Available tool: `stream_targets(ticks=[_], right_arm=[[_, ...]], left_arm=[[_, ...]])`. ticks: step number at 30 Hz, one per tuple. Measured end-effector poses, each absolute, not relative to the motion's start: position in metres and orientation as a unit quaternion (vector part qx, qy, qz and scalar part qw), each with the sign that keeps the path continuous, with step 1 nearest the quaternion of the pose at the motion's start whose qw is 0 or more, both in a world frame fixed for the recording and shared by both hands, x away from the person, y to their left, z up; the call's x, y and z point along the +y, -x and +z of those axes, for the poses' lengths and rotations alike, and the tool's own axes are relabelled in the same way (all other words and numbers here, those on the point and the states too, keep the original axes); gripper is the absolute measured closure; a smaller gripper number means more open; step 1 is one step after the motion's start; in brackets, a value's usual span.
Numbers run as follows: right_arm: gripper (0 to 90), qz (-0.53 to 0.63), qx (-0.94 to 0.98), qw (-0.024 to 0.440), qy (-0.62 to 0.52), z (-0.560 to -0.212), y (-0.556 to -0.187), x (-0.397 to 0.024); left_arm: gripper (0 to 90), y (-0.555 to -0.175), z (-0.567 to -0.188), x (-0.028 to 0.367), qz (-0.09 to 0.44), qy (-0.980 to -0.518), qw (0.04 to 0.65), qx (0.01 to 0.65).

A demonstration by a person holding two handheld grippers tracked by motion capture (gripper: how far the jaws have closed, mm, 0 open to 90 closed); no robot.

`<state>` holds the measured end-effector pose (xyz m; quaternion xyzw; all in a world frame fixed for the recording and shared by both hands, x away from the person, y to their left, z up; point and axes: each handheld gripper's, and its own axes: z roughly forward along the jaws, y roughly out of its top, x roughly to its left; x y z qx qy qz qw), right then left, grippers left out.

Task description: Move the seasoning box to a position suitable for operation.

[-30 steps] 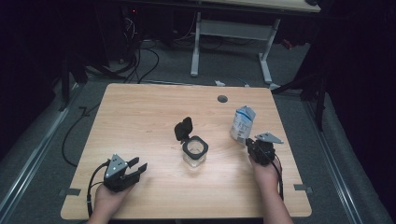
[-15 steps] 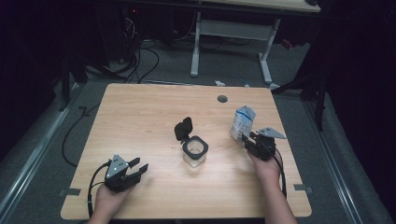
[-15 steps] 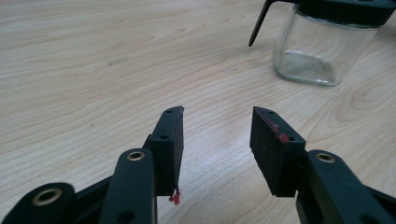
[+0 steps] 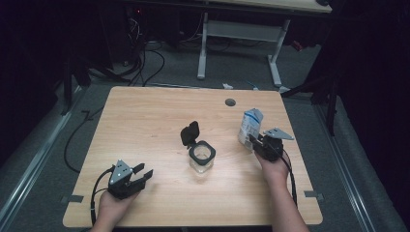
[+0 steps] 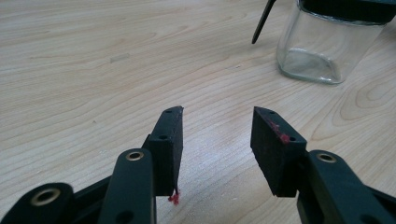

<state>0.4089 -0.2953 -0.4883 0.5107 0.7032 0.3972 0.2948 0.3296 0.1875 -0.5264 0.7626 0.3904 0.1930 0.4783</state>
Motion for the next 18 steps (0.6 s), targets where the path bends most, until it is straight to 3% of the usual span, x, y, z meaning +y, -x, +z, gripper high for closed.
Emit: stream_targets(ticks=[3, 7, 12, 15, 18], right_arm=[[75.9, 0.402, 0.704, 0.298, -0.504, -0.4869, -0.4079, -0.2938], [59.9, 0.410, 0.695, 0.287, -0.516, -0.4888, -0.4103, -0.2948], [53.7, 0.410, 0.698, 0.288, -0.512, -0.4924, -0.4126, -0.2925], [53.5, 0.414, 0.695, 0.291, -0.510, -0.4918, -0.4130, -0.2912], [60.0, 0.413, 0.697, 0.294, -0.507, -0.4920, -0.4134, -0.2913]], left_arm=[[54.3, -0.3295, -0.5264, 0.1872, 0.193, -0.763, 0.478, 0.390], [54.3, -0.3291, -0.5260, 0.1870, 0.193, -0.763, 0.479, 0.389], [54.2, -0.3290, -0.5264, 0.1873, 0.193, -0.763, 0.478, 0.391], [54.2, -0.3293, -0.5265, 0.1876, 0.193, -0.763, 0.477, 0.391], [54.2, -0.3295, -0.5266, 0.1876, 0.193, -0.763, 0.478, 0.391]])
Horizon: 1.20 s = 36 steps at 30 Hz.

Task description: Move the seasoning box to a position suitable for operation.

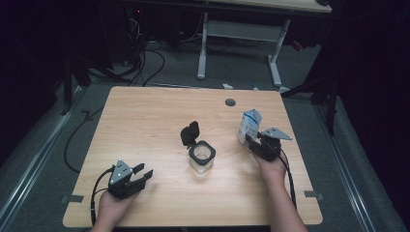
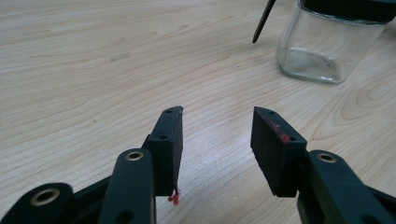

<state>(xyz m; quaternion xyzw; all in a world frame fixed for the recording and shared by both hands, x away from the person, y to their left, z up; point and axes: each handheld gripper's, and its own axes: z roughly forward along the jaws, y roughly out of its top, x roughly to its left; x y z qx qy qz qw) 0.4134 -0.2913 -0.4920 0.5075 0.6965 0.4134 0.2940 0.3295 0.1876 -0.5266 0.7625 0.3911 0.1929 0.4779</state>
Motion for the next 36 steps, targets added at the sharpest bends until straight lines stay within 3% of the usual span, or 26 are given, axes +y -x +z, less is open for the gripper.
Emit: stream_targets(ticks=[7, 16, 36], right_arm=[[81.9, 0.412, 0.699, 0.301, -0.501, -0.489, -0.410, -0.290], [84.4, 0.415, 0.694, 0.290, -0.512, -0.488, -0.410, -0.289], [85.0, 0.394, 0.694, 0.318, -0.511, -0.488, -0.402, -0.276]], left_arm=[[54.2, -0.329, -0.527, 0.188, 0.193, -0.762, 0.478, 0.391], [54.2, -0.329, -0.526, 0.187, 0.193, -0.762, 0.479, 0.390], [53.9, -0.329, -0.526, 0.190, 0.191, -0.760, 0.483, 0.391]])
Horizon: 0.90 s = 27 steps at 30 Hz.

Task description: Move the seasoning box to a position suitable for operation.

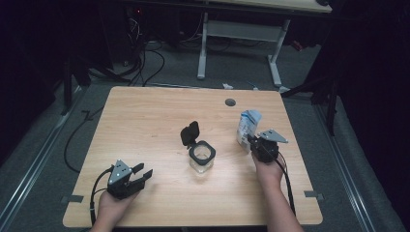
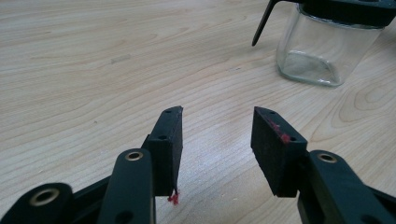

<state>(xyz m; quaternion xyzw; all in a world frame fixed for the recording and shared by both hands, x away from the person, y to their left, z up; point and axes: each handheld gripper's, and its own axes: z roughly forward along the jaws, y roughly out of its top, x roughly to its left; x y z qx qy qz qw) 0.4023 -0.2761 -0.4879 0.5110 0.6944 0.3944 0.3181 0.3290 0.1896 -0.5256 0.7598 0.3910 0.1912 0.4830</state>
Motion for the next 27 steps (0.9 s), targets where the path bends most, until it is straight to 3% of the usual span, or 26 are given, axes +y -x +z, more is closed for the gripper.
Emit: stream_targets(ticks=[27], right_arm=[[87.0, 0.393, 0.711, 0.295, -0.502, -0.4799, -0.4017, -0.2839]], left_arm=[[51.8, -0.3291, -0.5271, 0.1874, 0.183, -0.763, 0.487, 0.384]])
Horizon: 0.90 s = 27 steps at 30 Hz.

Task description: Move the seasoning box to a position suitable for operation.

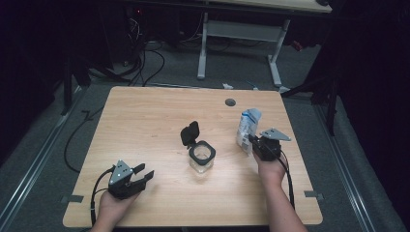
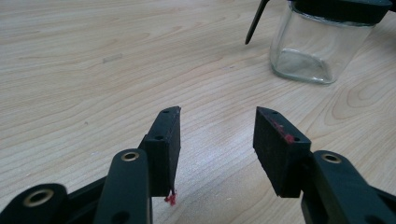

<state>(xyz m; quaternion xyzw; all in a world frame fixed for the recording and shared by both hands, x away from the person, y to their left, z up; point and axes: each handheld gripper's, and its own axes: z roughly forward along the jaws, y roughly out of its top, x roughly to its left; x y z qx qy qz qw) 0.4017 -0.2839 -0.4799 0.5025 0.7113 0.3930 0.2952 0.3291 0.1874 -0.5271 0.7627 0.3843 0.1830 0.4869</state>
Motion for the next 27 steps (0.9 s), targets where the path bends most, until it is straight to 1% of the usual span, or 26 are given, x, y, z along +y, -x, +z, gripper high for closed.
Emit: stream_targets(ticks=[5, 12, 27], right_arm=[[87.2, 0.397, 0.714, 0.279, -0.505, -0.477, -0.401, -0.287], [87.6, 0.386, 0.732, 0.269, -0.493, -0.465, -0.400, -0.287], [88.1, 0.348, 0.776, 0.218, -0.479, -0.443, -0.393, -0.287]], left_arm=[[51.8, -0.329, -0.527, 0.187, 0.181, -0.763, 0.488, 0.383], [51.7, -0.329, -0.527, 0.187, 0.181, -0.762, 0.491, 0.382], [51.0, -0.329, -0.527, 0.186, 0.179, -0.761, 0.494, 0.380]])
